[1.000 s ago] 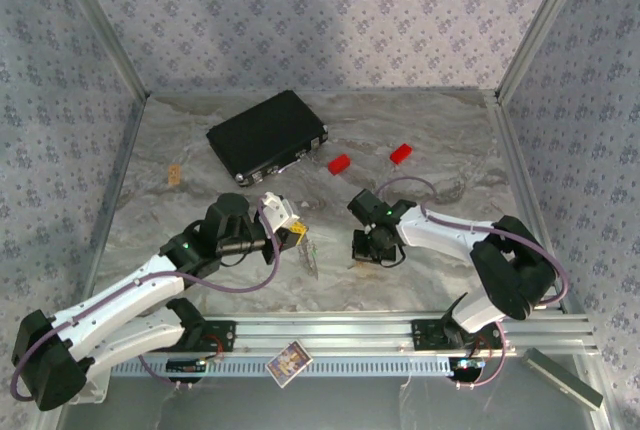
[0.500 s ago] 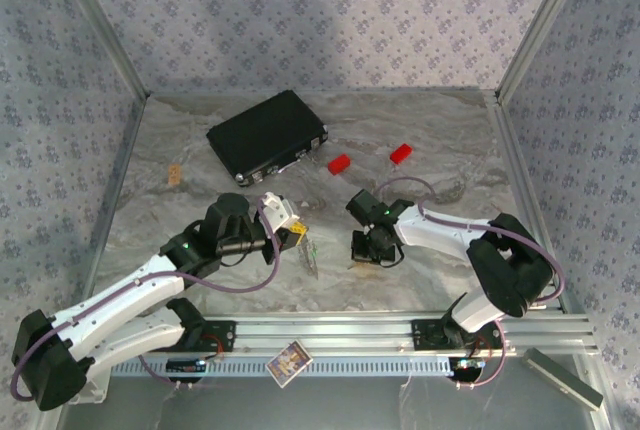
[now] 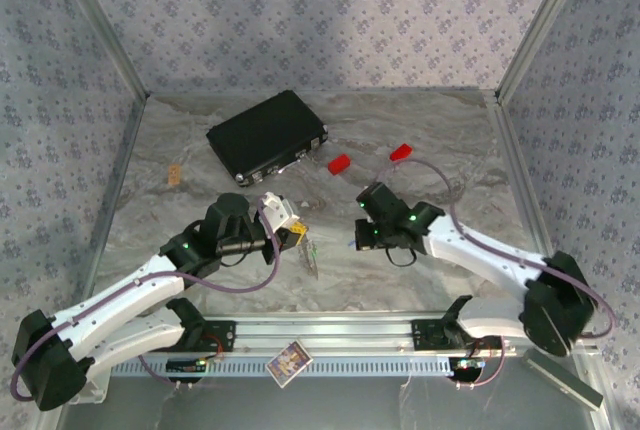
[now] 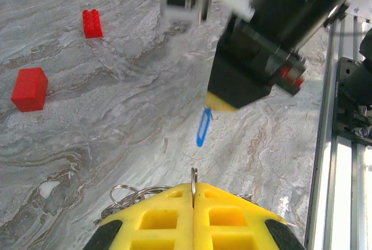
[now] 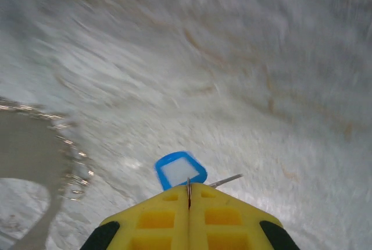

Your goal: Put the keys on the keyring

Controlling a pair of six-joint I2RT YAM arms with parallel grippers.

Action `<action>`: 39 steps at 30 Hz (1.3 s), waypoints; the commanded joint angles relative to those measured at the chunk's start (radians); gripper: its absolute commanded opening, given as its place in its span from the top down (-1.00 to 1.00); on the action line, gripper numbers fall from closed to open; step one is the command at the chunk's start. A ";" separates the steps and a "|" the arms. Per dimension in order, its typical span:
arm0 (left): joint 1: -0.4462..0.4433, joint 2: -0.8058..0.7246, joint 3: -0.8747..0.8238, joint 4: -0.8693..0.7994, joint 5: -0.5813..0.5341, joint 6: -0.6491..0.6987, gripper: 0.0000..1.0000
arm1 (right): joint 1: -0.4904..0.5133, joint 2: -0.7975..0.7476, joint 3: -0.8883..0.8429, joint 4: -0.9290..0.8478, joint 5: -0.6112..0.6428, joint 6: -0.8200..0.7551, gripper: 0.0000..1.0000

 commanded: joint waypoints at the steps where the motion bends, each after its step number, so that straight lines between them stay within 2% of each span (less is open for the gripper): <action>1: -0.001 -0.007 0.022 0.042 0.011 -0.008 1.00 | 0.006 -0.076 0.022 0.104 0.040 -0.252 1.00; 7: -0.001 0.000 0.027 0.047 0.015 -0.020 1.00 | 0.036 -0.163 0.008 0.276 -0.045 -0.599 1.00; 11: -0.002 0.004 0.036 0.045 0.023 -0.030 1.00 | 0.069 -0.195 -0.023 0.376 -0.085 -0.761 1.00; 14: -0.001 0.006 0.037 0.046 0.027 -0.036 1.00 | 0.089 -0.196 -0.031 0.421 -0.091 -0.810 1.00; 16: -0.002 0.006 0.037 0.046 0.028 -0.041 1.00 | 0.116 -0.189 -0.033 0.458 -0.015 -0.809 1.00; 17: -0.001 0.005 0.037 0.046 0.025 -0.042 1.00 | 0.124 -0.187 -0.033 0.463 -0.018 -0.833 1.00; 23: -0.001 -0.003 0.036 0.046 0.022 -0.045 1.00 | 0.137 -0.172 -0.002 0.438 -0.144 -0.871 1.00; 31: -0.001 -0.006 0.031 0.052 0.021 -0.049 1.00 | 0.214 -0.160 0.002 0.410 -0.114 -1.084 1.00; 39: -0.002 -0.008 0.030 0.057 0.025 -0.048 1.00 | 0.267 -0.115 0.023 0.404 -0.007 -1.175 1.00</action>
